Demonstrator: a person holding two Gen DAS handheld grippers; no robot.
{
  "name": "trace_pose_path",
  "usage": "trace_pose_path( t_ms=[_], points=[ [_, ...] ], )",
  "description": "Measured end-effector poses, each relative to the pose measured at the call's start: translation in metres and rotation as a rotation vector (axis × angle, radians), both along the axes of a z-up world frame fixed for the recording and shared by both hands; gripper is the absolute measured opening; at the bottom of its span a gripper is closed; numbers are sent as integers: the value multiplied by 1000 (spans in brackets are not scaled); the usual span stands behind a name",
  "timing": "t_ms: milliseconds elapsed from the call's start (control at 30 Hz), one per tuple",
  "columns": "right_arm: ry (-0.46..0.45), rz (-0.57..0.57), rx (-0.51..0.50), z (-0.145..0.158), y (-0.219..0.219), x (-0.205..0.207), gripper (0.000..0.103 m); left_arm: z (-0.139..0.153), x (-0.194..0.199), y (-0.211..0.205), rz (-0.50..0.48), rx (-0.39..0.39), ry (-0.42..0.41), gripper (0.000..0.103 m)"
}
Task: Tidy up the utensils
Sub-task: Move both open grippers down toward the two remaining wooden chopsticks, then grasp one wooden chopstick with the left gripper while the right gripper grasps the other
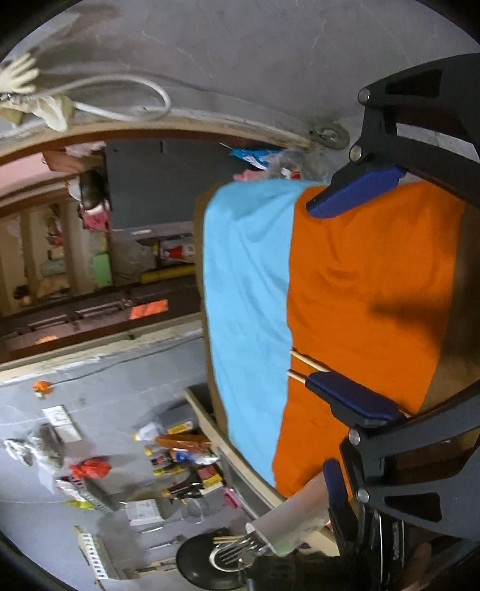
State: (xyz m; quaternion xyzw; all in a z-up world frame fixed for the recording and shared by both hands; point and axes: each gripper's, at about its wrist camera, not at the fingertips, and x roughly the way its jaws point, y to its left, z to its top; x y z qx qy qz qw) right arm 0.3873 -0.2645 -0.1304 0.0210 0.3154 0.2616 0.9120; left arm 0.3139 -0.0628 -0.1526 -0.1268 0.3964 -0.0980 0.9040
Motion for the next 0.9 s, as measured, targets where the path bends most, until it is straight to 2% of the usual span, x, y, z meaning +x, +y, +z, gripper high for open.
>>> trace_pose_path(
  t_ms=[100, 233, 467, 567, 667, 800, 900],
  points=[
    [50, 25, 2, -10, 9, 11, 67, -9, 10, 5, -11, -40, 45, 37],
    [110, 65, 13, -17, 22, 23, 57, -12, 22, 8, -21, -55, 84, 30],
    [181, 108, -2, -24, 37, 38, 43, -11, 43, 0, -50, 36, 120, 26],
    [204, 116, -11, -27, 41, 41, 40, -10, 53, -6, -67, 84, 139, 26],
    [214, 118, -20, -28, 43, 42, 38, -10, 56, -4, -58, 110, 139, 16],
    [226, 120, -28, -29, 45, 43, 36, -14, 53, 7, -34, 32, 139, 6],
    [233, 129, -36, -29, 47, 44, 34, -13, 44, 10, -7, 28, 138, 6]
  ],
)
